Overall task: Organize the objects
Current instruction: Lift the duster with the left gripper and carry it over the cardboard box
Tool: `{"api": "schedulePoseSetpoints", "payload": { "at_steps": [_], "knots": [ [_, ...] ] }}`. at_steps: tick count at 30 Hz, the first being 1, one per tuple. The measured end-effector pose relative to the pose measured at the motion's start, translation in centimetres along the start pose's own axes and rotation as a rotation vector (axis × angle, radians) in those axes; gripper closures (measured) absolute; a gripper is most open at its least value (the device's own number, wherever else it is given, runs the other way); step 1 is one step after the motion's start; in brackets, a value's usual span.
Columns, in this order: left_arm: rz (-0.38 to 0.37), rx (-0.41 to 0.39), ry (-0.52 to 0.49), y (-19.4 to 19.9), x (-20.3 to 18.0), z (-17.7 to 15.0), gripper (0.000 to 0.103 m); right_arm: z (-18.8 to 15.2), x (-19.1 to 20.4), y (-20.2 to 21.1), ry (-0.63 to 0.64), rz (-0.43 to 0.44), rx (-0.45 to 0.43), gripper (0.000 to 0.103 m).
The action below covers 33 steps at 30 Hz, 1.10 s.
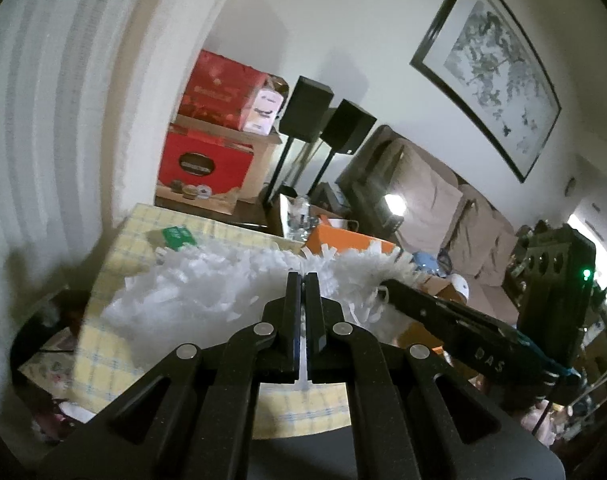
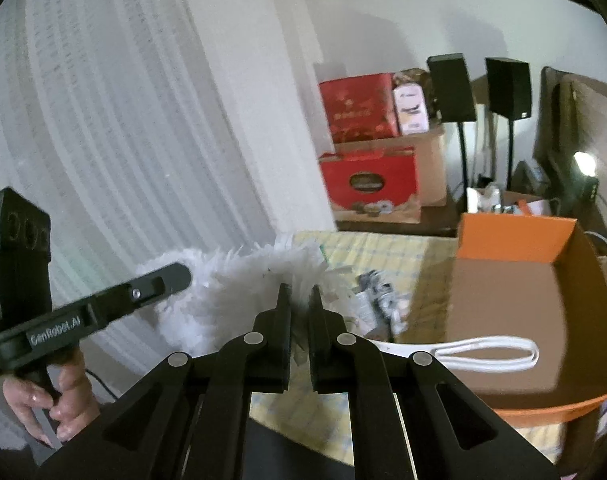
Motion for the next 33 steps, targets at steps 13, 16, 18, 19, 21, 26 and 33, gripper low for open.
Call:
{"api": "schedulePoseSetpoints", "payload": {
  "at_steps": [13,16,18,19,21,26,33],
  "knots": [
    [-0.11,0.123,0.012,-9.6,-8.1,-3.4,0.102,1.3,-11.8,-1.3,-0.102,-0.149,0.021,0.099],
    [-0.114,0.15,0.002,-11.6,-9.1,-4.3,0.101,1.1,-14.1,-1.3,-0.116,-0.171,0.023,0.099],
    [-0.119,0.174,-0.007,-13.2,-9.8,-4.9,0.102,1.0,-15.5,-1.2,-0.123,-0.183,0.024,0.099],
    [-0.117,0.181,-0.009,-13.6,-10.0,-5.2,0.101,0.9,-16.3,-1.2,-0.131,-0.189,0.026,0.099],
    [-0.121,0.208,-0.01,-15.0,-10.5,-5.8,0.101,0.7,-17.6,-1.4,-0.15,-0.195,0.035,0.099],
    [-0.122,0.268,-0.008,-18.1,-11.3,-7.4,0.102,0.3,-20.7,-2.5,-0.186,-0.21,0.059,0.099],
    [-0.101,0.325,-0.046,-21.1,-12.4,-9.5,0.101,-1.0,-23.0,-3.8,-0.207,-0.224,0.095,0.1]
  ]
}}
Point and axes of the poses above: each gripper's, at about its wrist camera, not at the fingertips, and y roughly against the way its jaws point, x to its left, z to its top, the point moved 7 cm from there along -y, roughly the way its jaws point, and after that the axes turned 6 degrees about -x, right-handed, at the moved point
